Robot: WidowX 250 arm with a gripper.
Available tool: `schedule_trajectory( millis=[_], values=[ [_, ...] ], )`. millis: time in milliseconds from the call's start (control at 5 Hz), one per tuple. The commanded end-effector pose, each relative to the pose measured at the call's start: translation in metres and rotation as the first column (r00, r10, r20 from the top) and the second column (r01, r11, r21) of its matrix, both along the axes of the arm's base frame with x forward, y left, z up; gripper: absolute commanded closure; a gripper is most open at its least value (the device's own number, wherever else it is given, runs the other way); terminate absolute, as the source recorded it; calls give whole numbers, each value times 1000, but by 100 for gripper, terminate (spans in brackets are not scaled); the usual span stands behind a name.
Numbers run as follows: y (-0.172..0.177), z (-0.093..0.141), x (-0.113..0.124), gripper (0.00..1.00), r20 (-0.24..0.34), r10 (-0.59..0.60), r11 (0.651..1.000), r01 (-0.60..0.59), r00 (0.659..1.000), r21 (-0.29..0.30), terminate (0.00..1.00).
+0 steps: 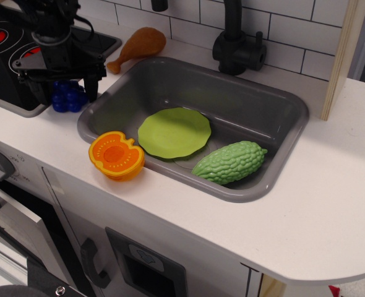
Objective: Put blueberries on plate sink
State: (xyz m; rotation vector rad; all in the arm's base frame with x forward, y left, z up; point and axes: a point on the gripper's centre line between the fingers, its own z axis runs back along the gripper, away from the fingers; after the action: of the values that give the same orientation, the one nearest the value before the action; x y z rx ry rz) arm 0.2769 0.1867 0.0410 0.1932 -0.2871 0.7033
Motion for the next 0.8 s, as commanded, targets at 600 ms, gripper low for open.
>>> schedule_trajectory(
  millis=[600],
  values=[
    [-53, 74, 27, 100, 67, 140, 981, -129, 988, -143, 0]
  ],
)
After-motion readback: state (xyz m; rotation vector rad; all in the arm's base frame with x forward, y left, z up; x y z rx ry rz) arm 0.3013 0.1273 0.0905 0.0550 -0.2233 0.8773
